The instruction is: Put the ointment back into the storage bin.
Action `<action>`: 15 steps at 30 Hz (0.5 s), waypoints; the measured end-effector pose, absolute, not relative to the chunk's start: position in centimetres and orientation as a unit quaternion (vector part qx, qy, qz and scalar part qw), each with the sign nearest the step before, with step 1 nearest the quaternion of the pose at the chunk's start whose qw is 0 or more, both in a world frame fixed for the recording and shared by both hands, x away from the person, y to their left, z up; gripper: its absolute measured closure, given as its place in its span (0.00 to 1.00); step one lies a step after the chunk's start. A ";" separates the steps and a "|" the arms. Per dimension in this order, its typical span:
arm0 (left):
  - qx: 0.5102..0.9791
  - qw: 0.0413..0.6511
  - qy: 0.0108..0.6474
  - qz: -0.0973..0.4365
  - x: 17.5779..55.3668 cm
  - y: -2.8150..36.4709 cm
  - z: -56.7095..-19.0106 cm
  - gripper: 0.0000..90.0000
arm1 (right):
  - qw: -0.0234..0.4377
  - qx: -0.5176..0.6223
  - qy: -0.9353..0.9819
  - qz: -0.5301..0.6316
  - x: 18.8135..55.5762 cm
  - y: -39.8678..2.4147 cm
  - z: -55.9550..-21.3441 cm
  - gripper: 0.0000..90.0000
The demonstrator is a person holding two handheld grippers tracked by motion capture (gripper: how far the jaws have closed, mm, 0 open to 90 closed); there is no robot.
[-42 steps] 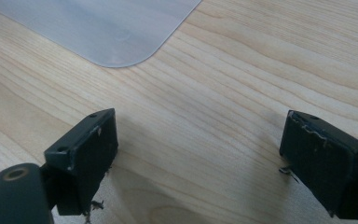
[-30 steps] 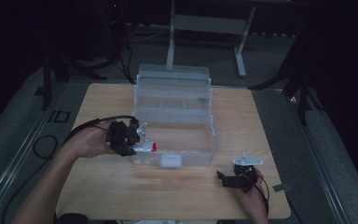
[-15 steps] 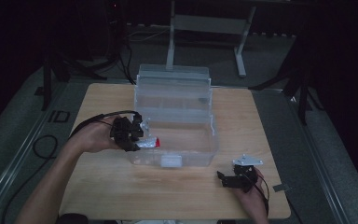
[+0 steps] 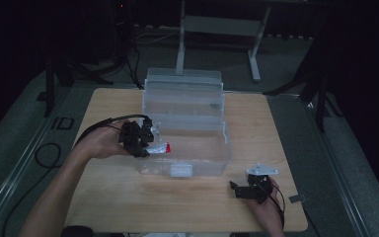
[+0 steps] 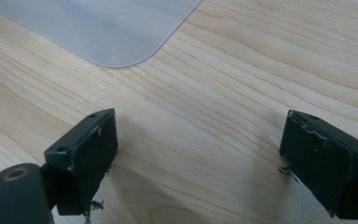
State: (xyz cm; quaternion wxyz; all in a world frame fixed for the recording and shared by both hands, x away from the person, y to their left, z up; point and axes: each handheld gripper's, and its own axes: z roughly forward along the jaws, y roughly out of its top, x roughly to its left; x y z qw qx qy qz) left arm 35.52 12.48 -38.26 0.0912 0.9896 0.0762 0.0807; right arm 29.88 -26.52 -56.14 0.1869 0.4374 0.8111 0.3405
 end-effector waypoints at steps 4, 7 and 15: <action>0.990 0.091 0.076 0.081 35.7 12.2 -38.1 0.78 | 0.187 0.437 0.811 0.341 29.9 -26.5 -56.1 0.12; 0.990 0.090 0.074 0.081 35.9 12.0 -38.1 0.78 | 0.187 0.437 0.811 0.341 29.9 -26.5 -56.1 0.12; 0.990 0.094 0.073 0.079 36.1 11.5 -38.3 0.78 | 0.187 0.438 0.811 0.341 29.9 -26.5 -56.1 0.12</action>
